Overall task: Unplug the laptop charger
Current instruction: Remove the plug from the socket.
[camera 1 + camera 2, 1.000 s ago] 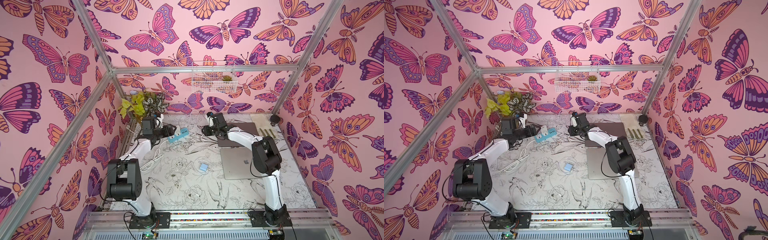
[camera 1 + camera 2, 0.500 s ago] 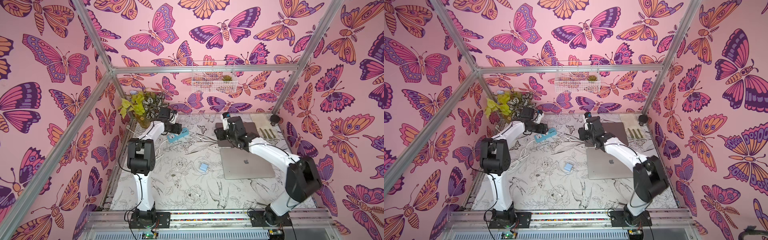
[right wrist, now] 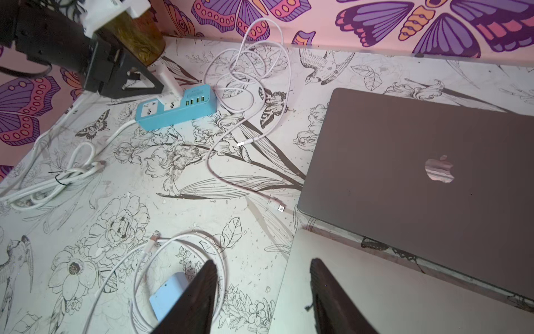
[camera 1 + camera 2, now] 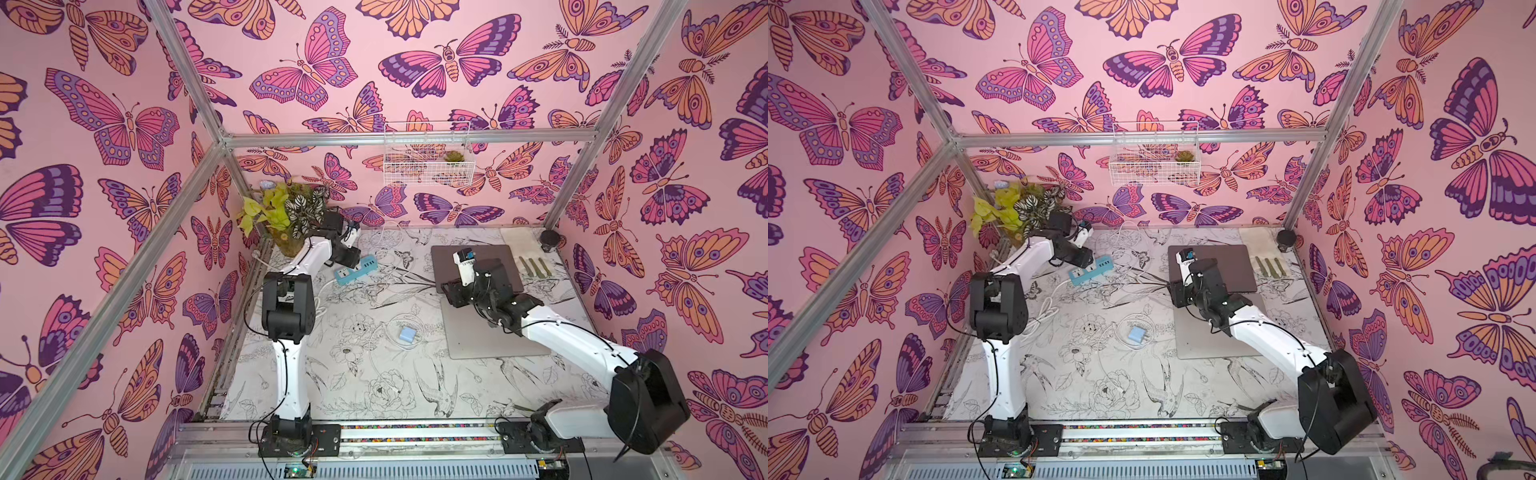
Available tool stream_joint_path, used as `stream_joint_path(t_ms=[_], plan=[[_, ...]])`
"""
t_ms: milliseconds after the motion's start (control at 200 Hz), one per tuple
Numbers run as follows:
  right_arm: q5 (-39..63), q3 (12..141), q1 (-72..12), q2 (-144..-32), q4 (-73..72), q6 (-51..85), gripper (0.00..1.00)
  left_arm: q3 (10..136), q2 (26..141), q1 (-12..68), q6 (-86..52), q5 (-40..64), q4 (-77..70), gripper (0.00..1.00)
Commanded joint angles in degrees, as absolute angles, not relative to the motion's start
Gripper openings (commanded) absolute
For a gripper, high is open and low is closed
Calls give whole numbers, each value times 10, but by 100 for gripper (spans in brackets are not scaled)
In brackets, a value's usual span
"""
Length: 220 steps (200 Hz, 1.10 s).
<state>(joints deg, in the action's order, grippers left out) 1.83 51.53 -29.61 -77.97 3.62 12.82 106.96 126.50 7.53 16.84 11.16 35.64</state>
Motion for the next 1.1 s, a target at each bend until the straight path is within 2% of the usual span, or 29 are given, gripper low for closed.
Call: stream_joint_path(t_ms=[0, 170, 225, 391, 491, 811, 946, 1097], plan=[[35, 513, -295, -761, 57, 118, 54, 1086, 1290, 76, 209, 124, 376, 48], [33, 504, -295, -744, 65, 118, 54, 1099, 1305, 77, 227, 135, 385, 45], [26, 500, -295, -742, 58, 119, 54, 1102, 1308, 77, 231, 141, 387, 38], [31, 493, -295, -755, 43, 126, 54, 1106, 1302, 78, 231, 138, 389, 32], [28, 488, -295, -770, 37, 127, 54, 1101, 1285, 79, 244, 139, 393, 21], [34, 471, -295, -804, 3, 127, 53, 1024, 1181, 80, 335, 94, 401, 21], [38, 470, -295, -809, -3, 127, 53, 988, 1142, 71, 370, 127, 401, 22], [18, 455, -296, -790, -15, 127, 52, 1013, 1131, 67, 278, 172, 403, 21]])
